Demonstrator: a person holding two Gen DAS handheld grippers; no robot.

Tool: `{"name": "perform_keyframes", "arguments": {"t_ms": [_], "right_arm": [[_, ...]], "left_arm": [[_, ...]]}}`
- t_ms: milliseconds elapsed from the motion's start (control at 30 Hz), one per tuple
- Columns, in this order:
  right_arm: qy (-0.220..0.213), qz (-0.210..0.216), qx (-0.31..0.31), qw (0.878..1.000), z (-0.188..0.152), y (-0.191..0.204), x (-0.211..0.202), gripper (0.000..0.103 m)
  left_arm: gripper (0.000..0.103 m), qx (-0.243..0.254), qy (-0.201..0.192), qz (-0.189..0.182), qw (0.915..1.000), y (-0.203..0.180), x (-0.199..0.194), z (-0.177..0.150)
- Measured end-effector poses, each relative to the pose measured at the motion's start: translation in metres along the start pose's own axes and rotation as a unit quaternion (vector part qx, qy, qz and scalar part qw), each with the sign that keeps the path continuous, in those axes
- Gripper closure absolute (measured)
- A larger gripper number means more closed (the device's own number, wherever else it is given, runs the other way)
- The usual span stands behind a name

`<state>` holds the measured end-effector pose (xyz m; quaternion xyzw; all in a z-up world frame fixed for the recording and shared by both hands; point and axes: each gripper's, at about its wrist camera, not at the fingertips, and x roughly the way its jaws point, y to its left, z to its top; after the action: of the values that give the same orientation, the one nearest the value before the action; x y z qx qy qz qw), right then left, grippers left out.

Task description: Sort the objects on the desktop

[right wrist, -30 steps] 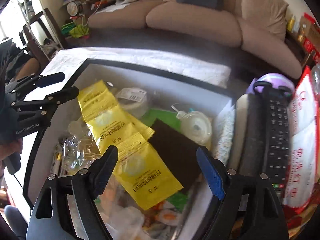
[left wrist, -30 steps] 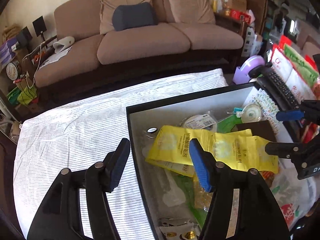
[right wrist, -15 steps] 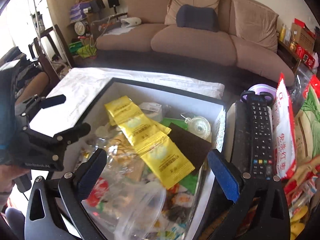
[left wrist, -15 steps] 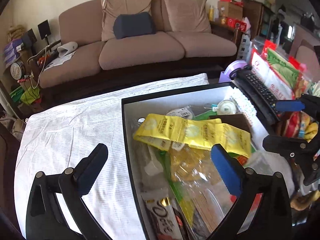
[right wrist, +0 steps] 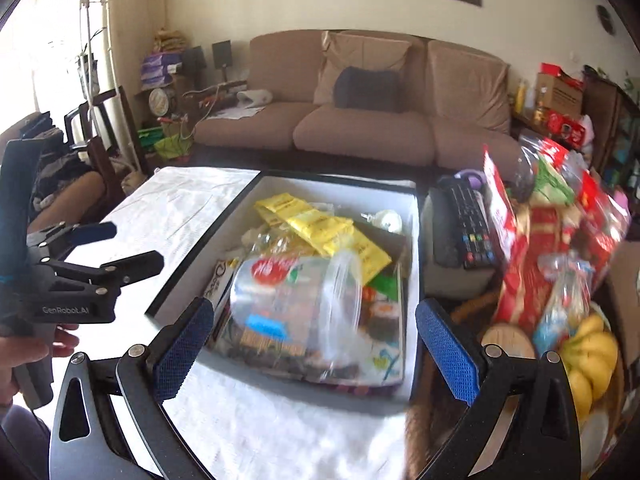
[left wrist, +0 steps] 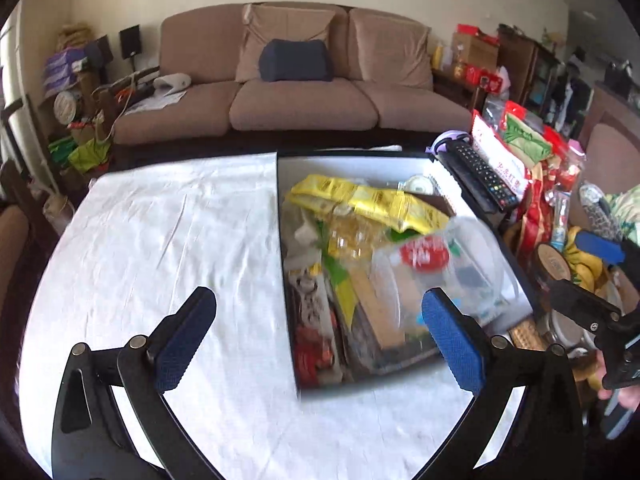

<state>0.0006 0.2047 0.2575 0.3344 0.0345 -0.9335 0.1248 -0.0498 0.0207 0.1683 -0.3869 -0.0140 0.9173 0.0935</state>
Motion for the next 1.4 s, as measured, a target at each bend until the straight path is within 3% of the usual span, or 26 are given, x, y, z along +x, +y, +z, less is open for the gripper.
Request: {"name": "perform_keyframes", "arguments": {"t_ms": [267,533,967,1400], "right_arm": [[0.009,-0.013,0.051,0.999,-0.072,0.019,-0.008,0.0],[0.018,-0.056,0.073,0.996,-0.123,0.019,0.001,0.0],[0.082,-0.099,0.074,0.989,-0.174,0.016,0.083,0.0],[0.117,-0.097,0.087,0.985,-0.183,0.005,0.095,0.0]], "left_arm": [[0.0,-0.044,0.006,0.01,0.999,0.009,-0.017,-0.085],[0.0,-0.059,0.027,0.027,0.9975,0.001,0.001,-0.135],[0.0,-0.044,0.05,0.075,0.9949,-0.02,0.062,-0.156],[0.0,-0.041,0.083,0.096,0.991,-0.025,0.084,-0.164]]}}
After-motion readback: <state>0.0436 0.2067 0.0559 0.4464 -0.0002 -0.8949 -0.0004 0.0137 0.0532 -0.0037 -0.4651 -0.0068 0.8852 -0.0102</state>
